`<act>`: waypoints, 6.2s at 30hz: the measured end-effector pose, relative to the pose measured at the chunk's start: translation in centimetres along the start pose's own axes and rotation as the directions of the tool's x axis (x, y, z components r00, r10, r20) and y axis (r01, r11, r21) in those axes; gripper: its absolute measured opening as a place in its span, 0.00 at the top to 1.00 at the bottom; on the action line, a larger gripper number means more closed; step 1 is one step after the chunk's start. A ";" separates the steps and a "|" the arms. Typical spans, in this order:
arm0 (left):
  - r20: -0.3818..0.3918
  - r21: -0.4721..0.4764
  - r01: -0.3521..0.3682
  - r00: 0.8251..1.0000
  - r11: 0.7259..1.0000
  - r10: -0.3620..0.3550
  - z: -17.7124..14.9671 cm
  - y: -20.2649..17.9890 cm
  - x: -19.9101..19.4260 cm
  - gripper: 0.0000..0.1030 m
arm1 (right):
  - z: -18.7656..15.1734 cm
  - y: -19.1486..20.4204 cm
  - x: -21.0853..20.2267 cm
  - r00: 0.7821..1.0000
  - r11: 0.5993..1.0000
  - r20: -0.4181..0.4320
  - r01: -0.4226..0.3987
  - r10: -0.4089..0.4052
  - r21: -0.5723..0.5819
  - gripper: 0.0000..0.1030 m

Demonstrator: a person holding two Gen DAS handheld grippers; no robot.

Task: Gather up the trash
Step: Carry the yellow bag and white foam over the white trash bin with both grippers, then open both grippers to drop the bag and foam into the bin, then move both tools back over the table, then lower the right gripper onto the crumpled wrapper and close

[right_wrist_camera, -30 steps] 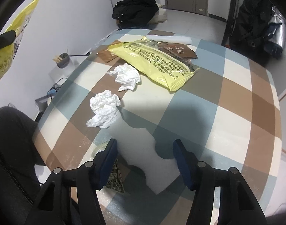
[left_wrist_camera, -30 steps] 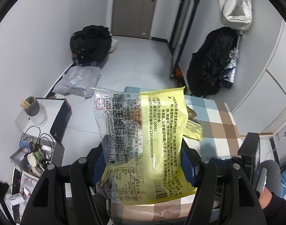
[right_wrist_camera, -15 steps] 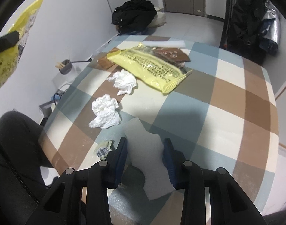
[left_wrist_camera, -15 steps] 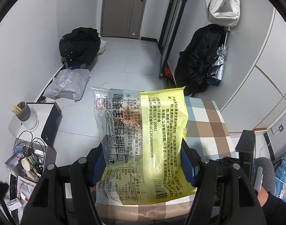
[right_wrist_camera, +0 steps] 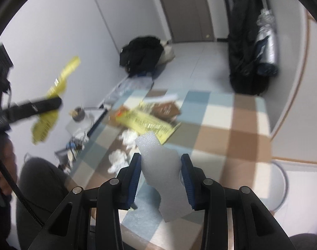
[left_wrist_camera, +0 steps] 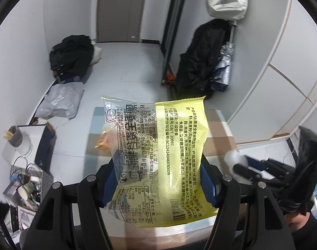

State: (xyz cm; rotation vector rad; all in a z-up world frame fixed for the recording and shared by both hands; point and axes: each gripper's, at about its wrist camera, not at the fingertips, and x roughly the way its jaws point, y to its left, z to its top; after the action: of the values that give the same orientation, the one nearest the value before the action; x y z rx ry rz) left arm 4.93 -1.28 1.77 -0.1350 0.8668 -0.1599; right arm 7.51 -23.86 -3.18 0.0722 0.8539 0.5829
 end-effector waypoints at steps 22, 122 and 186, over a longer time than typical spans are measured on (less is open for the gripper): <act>-0.252 0.094 0.343 0.916 0.935 -0.311 4.0 -18.1 11.0 0.38 | 3.4 -20.4 -13.2 0.962 0.945 0.147 0.183 -0.229 0.273 0.64; -0.296 0.184 0.291 0.927 0.939 -0.229 3.4 -24.5 11.2 0.10 | -8.1 -31.4 -15.0 0.990 0.786 0.089 0.030 -0.108 0.618 0.22; 0.010 -0.213 -0.050 0.998 0.976 0.054 -6.2 4.4 -3.6 0.10 | -2.1 6.4 -5.2 0.996 0.999 0.089 0.003 0.001 -0.051 0.16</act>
State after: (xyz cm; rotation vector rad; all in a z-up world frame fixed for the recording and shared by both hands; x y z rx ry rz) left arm -1.75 3.39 -0.37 -0.3130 0.8692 -0.0162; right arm 0.33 -21.48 0.86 0.0510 0.7524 0.5960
